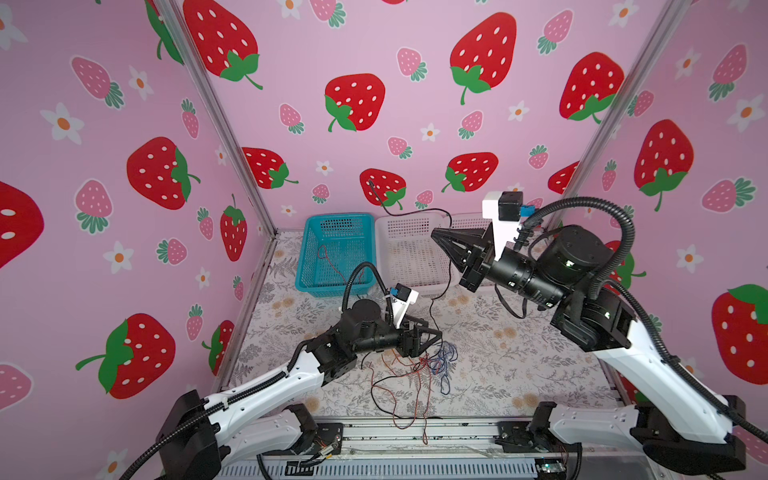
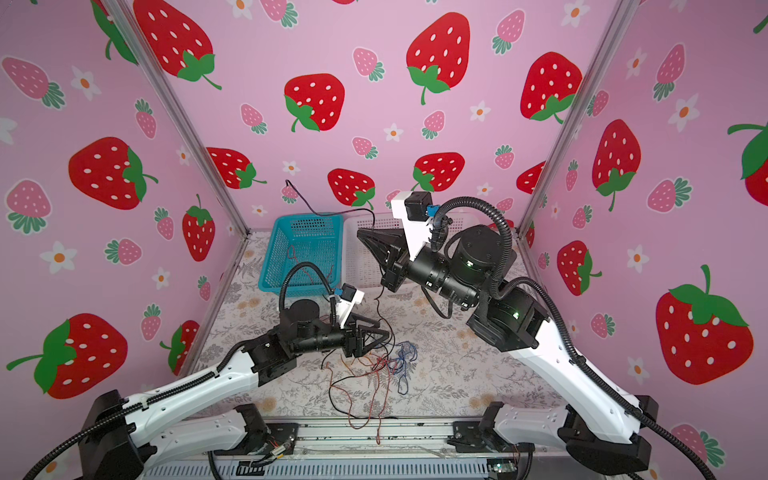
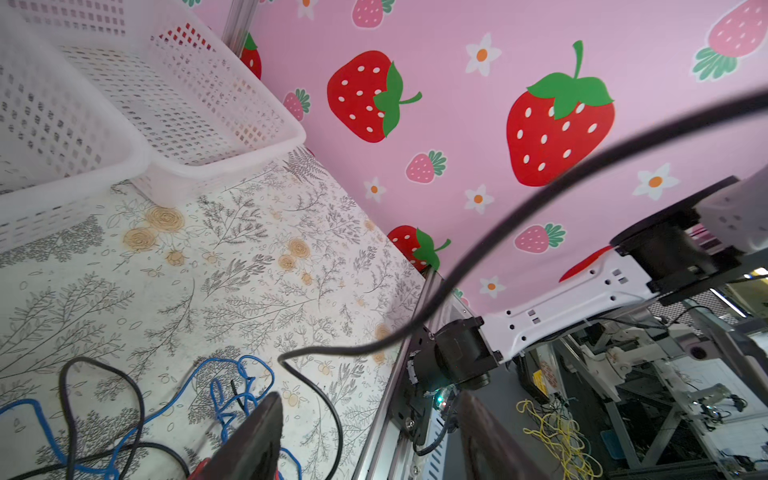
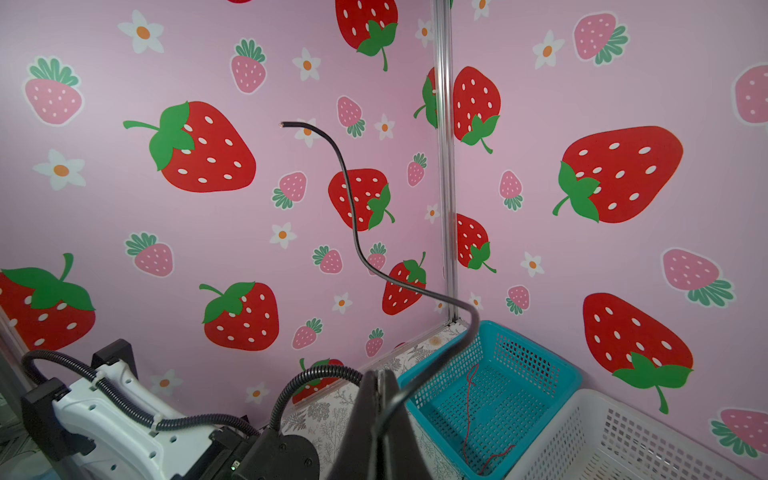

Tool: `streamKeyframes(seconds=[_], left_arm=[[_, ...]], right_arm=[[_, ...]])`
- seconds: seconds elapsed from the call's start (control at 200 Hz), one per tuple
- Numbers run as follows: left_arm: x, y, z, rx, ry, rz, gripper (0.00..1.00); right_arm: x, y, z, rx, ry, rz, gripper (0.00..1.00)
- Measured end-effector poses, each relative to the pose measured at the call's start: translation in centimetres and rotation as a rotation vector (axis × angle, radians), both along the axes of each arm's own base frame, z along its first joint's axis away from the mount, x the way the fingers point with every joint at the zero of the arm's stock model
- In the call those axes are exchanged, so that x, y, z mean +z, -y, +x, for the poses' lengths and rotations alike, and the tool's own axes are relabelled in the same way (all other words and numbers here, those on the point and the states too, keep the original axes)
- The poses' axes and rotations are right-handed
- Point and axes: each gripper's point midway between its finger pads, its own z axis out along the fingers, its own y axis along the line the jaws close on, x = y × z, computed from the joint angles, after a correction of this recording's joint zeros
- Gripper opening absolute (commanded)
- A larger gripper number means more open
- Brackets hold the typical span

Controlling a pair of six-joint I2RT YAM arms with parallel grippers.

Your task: Untangle the cables

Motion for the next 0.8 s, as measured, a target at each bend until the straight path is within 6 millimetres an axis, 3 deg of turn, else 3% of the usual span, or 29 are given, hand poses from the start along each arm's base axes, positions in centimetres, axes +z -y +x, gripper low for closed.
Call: streamKeyframes(seconds=[0.15,0.25,0.52,0.635,0.8], left_arm=[[-1.0,0.5,1.1,0.025,0.004,0.026,0.67],[-1.7,1.2,1.7,0.028,-0.005,0.035,0.6],[-1.8,2.3,2.9,0.034,0.001,0.034,0.22],[-1.5,2.2,3.0,0.038,0.02,0.031,0.0],[0.2,1.3,2.1,0.038,0.044,0.019,0.0]], right_arm=[[0.1,-0.2,-0.5,0.032,-0.011,0.013,0.0],[0.1,-0.3,-0.6,0.047,-0.015,0.018,0.0],[-0.3,0.1,-1.2,0.064,-0.025,0.029,0.0],[-1.1,1.1,-1.4,0.044,-0.027,0.032,0.0],[-4.2,3.7,-0.5,-0.075,-0.054,0.032,0.0]])
